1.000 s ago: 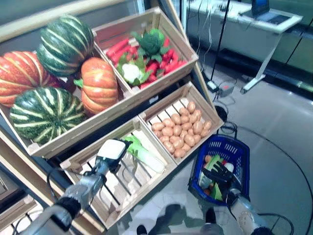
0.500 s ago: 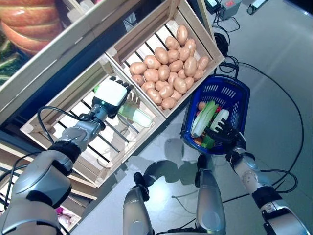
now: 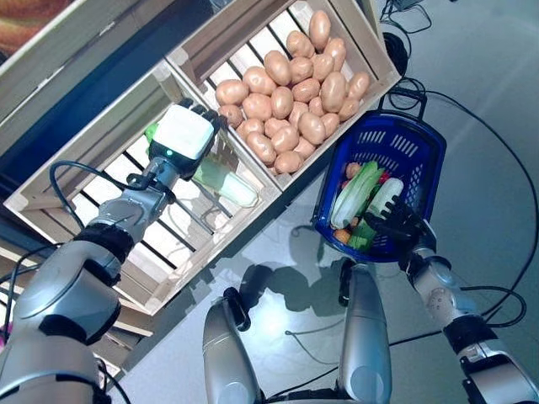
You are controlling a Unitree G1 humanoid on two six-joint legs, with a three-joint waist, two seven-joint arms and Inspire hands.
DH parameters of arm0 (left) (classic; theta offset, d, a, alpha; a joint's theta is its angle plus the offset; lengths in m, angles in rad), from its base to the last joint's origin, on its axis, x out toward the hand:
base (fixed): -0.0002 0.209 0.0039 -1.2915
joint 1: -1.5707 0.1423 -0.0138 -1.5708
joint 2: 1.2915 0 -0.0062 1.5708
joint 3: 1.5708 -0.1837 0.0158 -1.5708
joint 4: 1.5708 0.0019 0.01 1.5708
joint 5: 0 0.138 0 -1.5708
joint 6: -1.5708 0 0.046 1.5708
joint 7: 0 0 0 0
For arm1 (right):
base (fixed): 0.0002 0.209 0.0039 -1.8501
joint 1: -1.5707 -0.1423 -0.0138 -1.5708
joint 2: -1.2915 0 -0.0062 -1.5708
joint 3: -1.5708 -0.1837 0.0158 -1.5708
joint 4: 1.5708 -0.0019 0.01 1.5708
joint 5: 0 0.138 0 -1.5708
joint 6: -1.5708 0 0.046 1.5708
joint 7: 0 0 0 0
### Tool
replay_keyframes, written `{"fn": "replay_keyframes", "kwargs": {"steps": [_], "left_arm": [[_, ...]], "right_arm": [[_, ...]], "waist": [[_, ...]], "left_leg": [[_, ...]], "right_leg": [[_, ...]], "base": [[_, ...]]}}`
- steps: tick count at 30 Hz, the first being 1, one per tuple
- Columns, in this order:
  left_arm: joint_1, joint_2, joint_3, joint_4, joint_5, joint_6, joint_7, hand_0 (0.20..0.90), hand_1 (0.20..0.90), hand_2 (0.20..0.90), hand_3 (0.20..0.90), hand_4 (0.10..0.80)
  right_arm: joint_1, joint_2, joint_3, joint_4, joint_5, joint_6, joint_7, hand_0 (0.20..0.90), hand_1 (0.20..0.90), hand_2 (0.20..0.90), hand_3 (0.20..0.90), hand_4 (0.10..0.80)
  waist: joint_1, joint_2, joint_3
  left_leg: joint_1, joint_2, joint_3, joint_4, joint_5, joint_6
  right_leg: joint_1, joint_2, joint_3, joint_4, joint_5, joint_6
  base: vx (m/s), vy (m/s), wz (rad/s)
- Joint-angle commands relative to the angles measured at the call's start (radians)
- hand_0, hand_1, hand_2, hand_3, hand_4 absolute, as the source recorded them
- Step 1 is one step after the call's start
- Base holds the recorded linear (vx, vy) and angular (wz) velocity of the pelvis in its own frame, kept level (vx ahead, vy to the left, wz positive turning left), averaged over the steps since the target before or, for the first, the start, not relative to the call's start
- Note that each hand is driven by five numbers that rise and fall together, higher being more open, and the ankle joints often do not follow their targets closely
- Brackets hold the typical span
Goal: Put vegetables into the basket
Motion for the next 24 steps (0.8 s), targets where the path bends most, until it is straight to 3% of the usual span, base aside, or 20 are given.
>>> {"fn": "replay_keyframes", "kwargs": {"steps": [1,3,4,5,6,13,15,19,24], "left_arm": [[-0.066,0.083,0.047,0.050,-0.101,0.106,-0.047,0.900,0.900,0.900,0.900,0.800],[-0.050,0.075,0.063,0.047,-0.111,0.131,-0.035,0.900,0.900,0.900,0.900,0.800],[-0.039,0.072,0.073,0.044,-0.117,0.156,-0.027,0.900,0.900,0.900,0.900,0.800],[-0.026,0.066,0.084,0.049,-0.119,0.164,-0.014,0.900,0.900,0.900,0.900,0.800],[-0.009,0.060,0.104,0.056,-0.118,0.167,0.013,0.900,0.900,0.900,0.900,0.800],[0.074,0.036,0.174,0.027,-0.148,0.174,0.152,0.900,0.900,0.900,0.900,0.800],[0.119,0.042,0.258,-0.011,-0.136,0.083,0.331,0.900,0.900,0.900,0.900,0.800],[0.206,0.057,0.367,-0.105,-0.060,-0.040,0.506,0.900,0.900,0.900,0.900,0.800],[0.346,0.054,0.452,-0.199,-0.006,-0.074,0.578,0.900,0.900,0.900,0.900,0.800]], "right_arm": [[0.000,-0.010,-0.073,-0.071,0.021,-0.059,0.023,0.900,0.900,0.900,0.900,0.800],[0.011,0.002,-0.071,-0.076,0.012,-0.061,0.021,0.900,0.900,0.900,0.900,0.800],[0.014,0.010,-0.068,-0.080,0.009,-0.064,0.020,0.900,0.900,0.900,0.900,0.800],[0.018,0.017,-0.065,-0.083,0.008,-0.065,0.019,0.900,0.900,0.900,0.900,0.800],[0.020,0.026,-0.058,-0.088,0.010,-0.067,0.018,0.900,0.900,0.900,0.900,0.800],[0.030,0.051,-0.038,-0.094,0.005,-0.077,-0.001,0.900,0.900,0.900,0.900,0.800],[0.053,0.063,-0.037,-0.105,0.004,-0.093,-0.003,0.900,0.900,0.900,0.900,0.800],[0.097,0.083,-0.040,-0.114,-0.003,-0.122,0.007,0.900,0.900,0.900,0.900,0.800],[0.143,0.100,-0.046,-0.113,-0.011,-0.130,0.024,0.900,0.900,0.900,0.900,0.800]], "waist": [[-0.019,-0.019,-0.051],[-0.014,-0.023,-0.049],[-0.011,-0.024,-0.048],[-0.008,-0.027,-0.048],[-0.006,-0.030,-0.046],[0.014,-0.034,-0.046],[0.028,-0.035,-0.047],[0.043,-0.029,-0.050],[0.055,-0.019,-0.066]], "left_leg": [[-0.022,0.037,-0.019,0.057,-0.131,-0.005],[-0.031,0.034,-0.025,0.062,-0.133,-0.004],[-0.042,0.029,-0.025,0.044,-0.102,0.004],[-0.035,0.029,-0.031,0.055,-0.129,-0.005],[-0.041,0.026,-0.029,0.035,-0.098,0.003],[-0.024,0.011,-0.033,-0.011,-0.081,0.001],[-0.017,0.005,-0.032,-0.032,-0.070,0.003],[0.003,-0.005,-0.030,-0.074,-0.055,0.004],[0.053,-0.020,-0.021,-0.136,-0.036,0.007]], "right_leg": [[0.077,-0.055,0.043,-0.008,-0.066,0.056],[0.070,-0.054,0.040,-0.005,-0.066,0.059],[0.062,-0.049,0.036,-0.023,-0.036,0.052],[0.071,-0.050,0.037,-0.011,-0.061,0.063],[0.066,-0.044,0.032,-0.031,-0.032,0.055],[0.088,-0.031,0.019,-0.064,-0.022,0.057],[0.094,-0.027,0.010,-0.077,-0.018,0.055],[0.117,-0.021,0.000,-0.113,-0.009,0.054],[0.162,-0.014,-0.005,-0.158,0.002,0.045]], "base": [[0.000,0.000,0.00],[-0.037,-0.017,0.01],[-0.008,-0.034,0.01],[-0.084,-0.059,0.01],[-0.005,-0.056,0.02],[-0.010,-0.028,0.01],[-0.019,-0.052,0.00],[-0.012,-0.030,0.05],[0.032,0.010,0.07]]}}
